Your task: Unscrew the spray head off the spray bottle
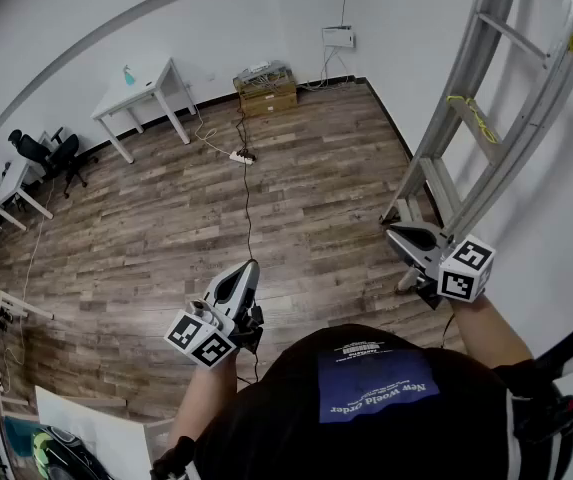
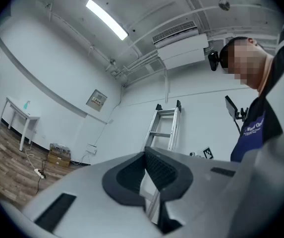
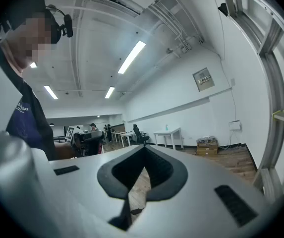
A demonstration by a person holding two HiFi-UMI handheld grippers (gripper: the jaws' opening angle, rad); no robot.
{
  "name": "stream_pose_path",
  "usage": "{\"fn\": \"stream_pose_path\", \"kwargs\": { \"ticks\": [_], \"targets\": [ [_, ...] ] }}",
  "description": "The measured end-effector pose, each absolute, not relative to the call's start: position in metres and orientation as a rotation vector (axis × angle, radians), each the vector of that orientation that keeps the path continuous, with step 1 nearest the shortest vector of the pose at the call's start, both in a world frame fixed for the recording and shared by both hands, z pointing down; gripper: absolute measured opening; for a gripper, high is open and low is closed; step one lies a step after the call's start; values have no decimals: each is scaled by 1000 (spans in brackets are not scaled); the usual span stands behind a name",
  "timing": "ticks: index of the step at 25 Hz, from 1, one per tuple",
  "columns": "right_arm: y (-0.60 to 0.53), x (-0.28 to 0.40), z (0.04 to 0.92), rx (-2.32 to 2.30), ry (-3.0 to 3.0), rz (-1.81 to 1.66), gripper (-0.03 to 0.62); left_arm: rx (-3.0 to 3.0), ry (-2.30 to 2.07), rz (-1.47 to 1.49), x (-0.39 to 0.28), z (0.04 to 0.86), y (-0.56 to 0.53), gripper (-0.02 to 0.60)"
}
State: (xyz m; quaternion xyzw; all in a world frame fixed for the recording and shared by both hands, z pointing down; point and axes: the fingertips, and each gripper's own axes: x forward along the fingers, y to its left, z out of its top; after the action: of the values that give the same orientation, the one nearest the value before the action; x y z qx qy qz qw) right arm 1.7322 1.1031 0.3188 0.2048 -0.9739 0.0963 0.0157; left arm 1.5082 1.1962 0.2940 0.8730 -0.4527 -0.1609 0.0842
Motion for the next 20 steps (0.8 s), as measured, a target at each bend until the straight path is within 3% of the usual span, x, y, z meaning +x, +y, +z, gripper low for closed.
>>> {"fn": "stream_pose_path", "kwargs": {
  "ticks": [13, 20],
  "targets": [
    [1074, 1819, 309, 664, -3015, 279, -9, 2634, -1289, -469, 1597, 285, 1151, 3],
    [1050, 1826, 312, 687, -3002, 305, -9, 2649, -1226, -435, 1613, 288, 1125, 3]
  ]
}}
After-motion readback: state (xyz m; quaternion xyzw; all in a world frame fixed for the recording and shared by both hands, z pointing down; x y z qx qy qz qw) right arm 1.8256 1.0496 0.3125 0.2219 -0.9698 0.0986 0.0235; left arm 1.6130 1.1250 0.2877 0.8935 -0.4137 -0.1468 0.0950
